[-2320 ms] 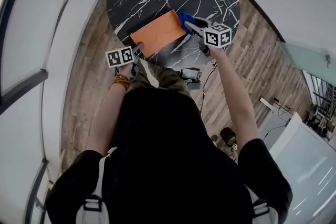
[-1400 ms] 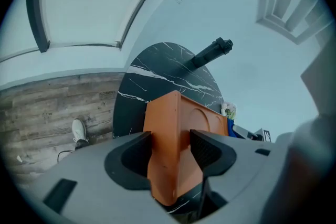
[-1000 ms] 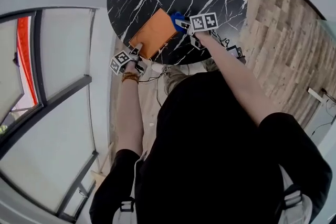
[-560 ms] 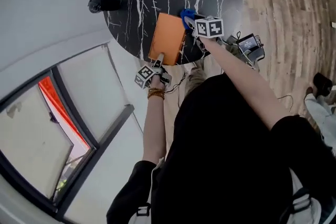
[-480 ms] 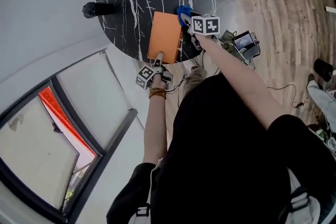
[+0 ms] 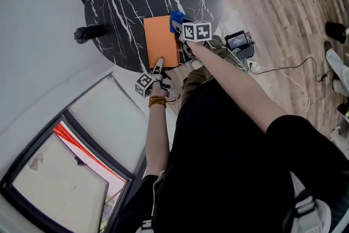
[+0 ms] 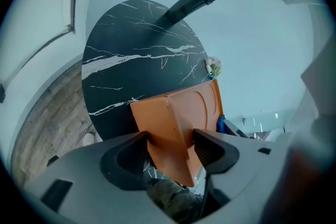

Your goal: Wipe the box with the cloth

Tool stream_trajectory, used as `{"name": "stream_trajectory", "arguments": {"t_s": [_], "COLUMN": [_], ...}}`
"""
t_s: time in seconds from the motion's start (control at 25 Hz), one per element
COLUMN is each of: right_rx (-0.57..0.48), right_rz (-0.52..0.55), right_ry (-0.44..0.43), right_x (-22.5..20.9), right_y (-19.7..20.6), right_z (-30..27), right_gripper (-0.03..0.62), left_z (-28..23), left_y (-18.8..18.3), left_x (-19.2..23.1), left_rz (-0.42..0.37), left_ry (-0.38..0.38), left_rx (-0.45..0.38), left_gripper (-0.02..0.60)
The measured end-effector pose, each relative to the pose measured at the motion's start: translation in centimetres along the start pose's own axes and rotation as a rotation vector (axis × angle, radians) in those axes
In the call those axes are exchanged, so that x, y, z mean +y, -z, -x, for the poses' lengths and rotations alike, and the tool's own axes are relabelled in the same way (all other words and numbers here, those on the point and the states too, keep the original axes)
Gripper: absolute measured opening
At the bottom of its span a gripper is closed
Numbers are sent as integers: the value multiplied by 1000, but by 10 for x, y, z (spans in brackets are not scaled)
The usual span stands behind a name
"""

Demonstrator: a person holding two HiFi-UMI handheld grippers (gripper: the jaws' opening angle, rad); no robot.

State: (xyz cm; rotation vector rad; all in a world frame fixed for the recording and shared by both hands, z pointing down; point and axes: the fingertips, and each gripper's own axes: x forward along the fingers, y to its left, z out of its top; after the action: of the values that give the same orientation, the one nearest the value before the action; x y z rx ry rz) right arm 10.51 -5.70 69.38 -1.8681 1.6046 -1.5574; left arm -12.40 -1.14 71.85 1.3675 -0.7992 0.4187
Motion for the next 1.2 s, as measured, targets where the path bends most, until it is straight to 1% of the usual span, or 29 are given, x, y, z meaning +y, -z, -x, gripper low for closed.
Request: {"name": "stream_trajectory", "arguments": {"t_s": [0.04,0.08,0.12,0.2,0.24,0.28,0.32,0.4,0.48,0.52,0.56,0.6,0.68,0.72,0.8,0.88,1.0,1.08,1.2], "right_rx": [5,9,11,25,41,58,68,56,16,-7,-29,-52,-95,-110,-117,-109,-105,-114,-136], "right_rz": [1,2,-5,-47,-69,-78,-73,-64,-93,-113,-131,-148,-180,-186,-174,-157,-156,-155,-155], "right_ry": [-7,-20,-43,-116,-148,-166,-170,-151,-119,-101,-84,-72,-62,-60,-48,-27,7,29,61], "right_x": [-1,0,3,10,12,14,16,18,21,22,24,26,30,32,35,39,43,45,47], "right_y": [0,0,-1,2,7,12,15,12,6,6,9,12,15,16,25,38,58,67,77], "right_z": [0,-1,-3,-10,-12,-13,-13,-12,-10,-8,-6,-5,-4,-2,1,2,4,5,8], "right_gripper": [112,112,112,112,112,112,112,114,113,113,112,112,112,114,114,114,114,114,114], "left_z": [1,3,8,19,24,26,27,25,25,29,37,46,56,56,45,29,14,6,3], "left_y": [-1,-5,-15,-39,-47,-51,-53,-56,-58,-59,-64,-73,-97,-109,-123,-123,-110,-100,-94], "left_x": [0,-1,-3,-3,-2,0,0,-2,-6,-6,-6,-7,-9,-10,-14,-28,-50,-53,-53], "left_rz": [-24,-76,-154,-315,-370,-415,-461,-548,-605,-638,-673,-699,-726,-743,-801,-873,-963,-996,-1027], "left_ry": [9,21,29,21,12,7,8,35,81,102,117,131,162,176,205,259,345,360,360], "left_rx": [12,4,-28,-119,-139,-133,-108,-20,90,128,138,125,96,99,149,225,311,356,357], "left_gripper": [279,282,285,285,285,292,304,307,311,311,311,311,311,310,310,310,305,301,301]}}
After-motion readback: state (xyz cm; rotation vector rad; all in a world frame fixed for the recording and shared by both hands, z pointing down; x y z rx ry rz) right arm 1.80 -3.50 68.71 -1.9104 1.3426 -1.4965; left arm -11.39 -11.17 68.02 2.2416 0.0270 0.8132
